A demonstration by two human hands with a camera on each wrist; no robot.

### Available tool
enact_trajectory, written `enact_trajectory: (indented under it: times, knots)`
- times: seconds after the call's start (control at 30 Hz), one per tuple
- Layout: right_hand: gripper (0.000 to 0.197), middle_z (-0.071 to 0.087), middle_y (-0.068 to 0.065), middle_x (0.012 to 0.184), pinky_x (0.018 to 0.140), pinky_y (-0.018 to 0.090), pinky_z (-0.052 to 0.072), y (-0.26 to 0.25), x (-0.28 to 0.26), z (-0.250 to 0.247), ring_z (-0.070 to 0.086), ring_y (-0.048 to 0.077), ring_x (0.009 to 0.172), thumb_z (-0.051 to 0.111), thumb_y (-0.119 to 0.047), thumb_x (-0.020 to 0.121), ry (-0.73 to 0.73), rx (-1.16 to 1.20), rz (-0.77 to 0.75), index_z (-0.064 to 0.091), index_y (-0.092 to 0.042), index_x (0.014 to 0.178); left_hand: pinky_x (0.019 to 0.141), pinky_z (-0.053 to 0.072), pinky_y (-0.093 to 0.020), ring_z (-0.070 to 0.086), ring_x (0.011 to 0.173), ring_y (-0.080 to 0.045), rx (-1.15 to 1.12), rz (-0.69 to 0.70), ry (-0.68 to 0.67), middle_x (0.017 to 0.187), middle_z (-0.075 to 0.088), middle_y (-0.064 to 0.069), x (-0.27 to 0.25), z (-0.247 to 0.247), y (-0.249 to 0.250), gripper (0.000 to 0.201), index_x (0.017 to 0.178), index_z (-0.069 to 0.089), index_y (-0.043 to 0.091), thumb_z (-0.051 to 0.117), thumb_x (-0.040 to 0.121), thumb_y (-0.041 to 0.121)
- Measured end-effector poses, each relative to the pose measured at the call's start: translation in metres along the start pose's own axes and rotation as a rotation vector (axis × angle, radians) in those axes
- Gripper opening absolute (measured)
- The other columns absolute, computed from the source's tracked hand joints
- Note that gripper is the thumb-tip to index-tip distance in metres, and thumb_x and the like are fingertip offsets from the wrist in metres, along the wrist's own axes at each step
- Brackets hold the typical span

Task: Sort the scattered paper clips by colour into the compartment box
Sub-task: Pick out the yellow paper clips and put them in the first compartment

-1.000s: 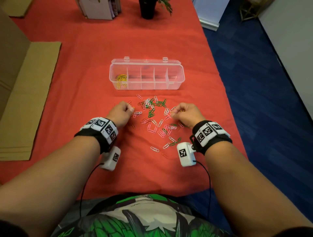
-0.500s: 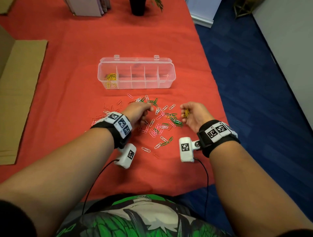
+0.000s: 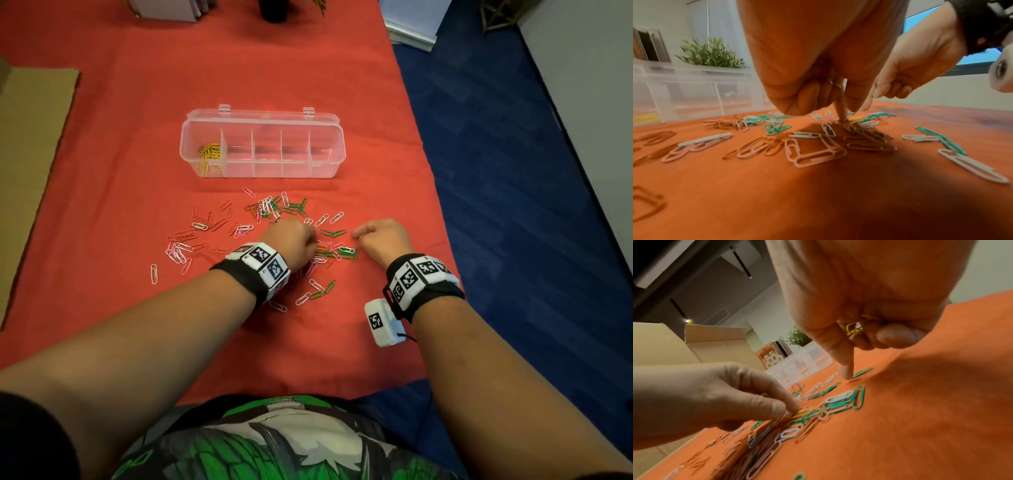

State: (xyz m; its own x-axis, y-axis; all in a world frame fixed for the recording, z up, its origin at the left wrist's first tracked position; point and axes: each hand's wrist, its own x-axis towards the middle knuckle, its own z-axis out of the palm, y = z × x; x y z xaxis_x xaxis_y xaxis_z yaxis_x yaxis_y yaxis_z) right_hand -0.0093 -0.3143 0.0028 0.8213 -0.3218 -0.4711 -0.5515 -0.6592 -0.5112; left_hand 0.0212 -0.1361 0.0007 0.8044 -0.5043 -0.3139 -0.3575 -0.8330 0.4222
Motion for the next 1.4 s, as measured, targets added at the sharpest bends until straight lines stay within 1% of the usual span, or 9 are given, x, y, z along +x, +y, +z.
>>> enact_trajectory:
  times: [0.13,0.47,0.6,0.8,0.97,1.03,1.1,1.2,1.4]
  knots:
    - [0.025,0.06,-0.004,0.074,0.064,0.02,0.037,-0.005,0.005,0.002,0.054,0.014,0.076,0.053,-0.006,0.079,-0.038,-0.001,-0.054,0.072,-0.019,0.09,0.087,0.047,-0.035,0.059,0.102,-0.028,-0.005,-0.005,0.043,0.104,0.065,-0.011,0.004,-0.001,0.001,0.016,0.095,0.068,0.015,0.058,0.083,0.022]
    - [0.024,0.064,0.001,0.112,0.079,0.018,0.037,-0.005,-0.009,0.024,0.06,0.019,0.103,0.06,-0.017,0.081,-0.113,-0.126,-0.242,0.065,-0.021,0.104,0.085,0.043,-0.033,0.057,0.101,-0.03,0.008,-0.053,-0.007,0.103,0.063,-0.014,0.003,0.004,-0.003,0.017,0.093,0.066,0.009,0.059,0.084,0.022]
    - [0.017,0.06,0.008,0.105,0.082,0.026,0.042,-0.013,-0.014,0.038,0.058,0.023,0.096,0.062,-0.02,0.08,-0.134,-0.206,-0.319,0.063,-0.02,0.098,0.085,0.043,-0.035,0.057,0.1,-0.033,-0.01,-0.101,0.01,0.101,0.063,-0.017,-0.004,0.0,-0.015,0.019,0.091,0.066,0.006,0.053,0.086,0.019]
    - [0.018,0.061,0.009,0.097,0.071,0.027,0.043,-0.013,-0.009,0.03,0.06,0.027,0.085,0.053,-0.005,0.072,-0.132,-0.273,-0.214,0.064,-0.016,0.082,0.088,0.042,-0.032,0.058,0.104,-0.032,-0.08,-0.181,0.111,0.108,0.064,-0.017,-0.017,-0.009,-0.028,0.023,0.096,0.069,0.007,0.049,0.085,0.01]
    - [0.006,0.057,0.0,0.076,0.063,0.024,0.039,-0.034,-0.006,0.026,0.05,0.017,0.065,0.058,-0.018,0.082,-0.12,0.014,-0.12,0.059,-0.019,0.077,0.085,0.045,-0.033,0.059,0.099,-0.03,-0.06,-0.182,0.1,0.105,0.061,-0.012,-0.02,-0.006,-0.036,0.019,0.094,0.067,0.013,0.063,0.081,0.026]
    - [0.023,0.051,-0.001,0.071,0.055,0.026,0.038,-0.044,-0.003,0.024,0.043,0.013,0.057,0.051,-0.025,0.09,-0.193,0.23,-0.017,0.05,-0.02,0.068,0.086,0.045,-0.033,0.058,0.1,-0.03,-0.041,-0.163,0.092,0.107,0.06,-0.013,-0.02,-0.004,-0.036,0.019,0.094,0.066,0.011,0.064,0.082,0.026]
    - [0.027,0.043,-0.002,0.066,0.043,0.021,0.032,-0.052,-0.002,0.022,0.035,0.01,0.053,0.044,-0.01,0.091,-0.218,0.463,0.068,0.049,-0.02,0.067,0.087,0.044,-0.033,0.057,0.101,-0.03,-0.034,-0.115,0.086,0.107,0.06,-0.014,-0.019,-0.003,-0.036,0.016,0.092,0.065,0.009,0.061,0.084,0.022]
    - [0.035,0.041,0.0,0.064,0.041,0.018,0.027,-0.058,-0.004,0.017,0.033,0.01,0.052,0.033,0.008,0.087,-0.199,0.592,0.079,0.052,-0.016,0.069,0.084,0.045,-0.034,0.058,0.099,-0.032,-0.05,-0.096,0.103,0.104,0.062,-0.016,-0.017,-0.004,-0.037,0.016,0.09,0.066,0.007,0.057,0.086,0.02]
    - [0.033,0.045,0.002,0.068,0.041,0.015,0.04,-0.07,-0.003,0.015,0.043,0.01,0.056,0.032,0.006,0.094,-0.269,0.79,0.104,0.057,-0.01,0.079,0.07,0.042,-0.03,0.055,0.076,-0.024,-0.343,-0.264,0.031,0.081,0.059,-0.012,-0.02,-0.028,-0.055,0.021,0.079,0.056,0.011,0.045,0.094,0.021]
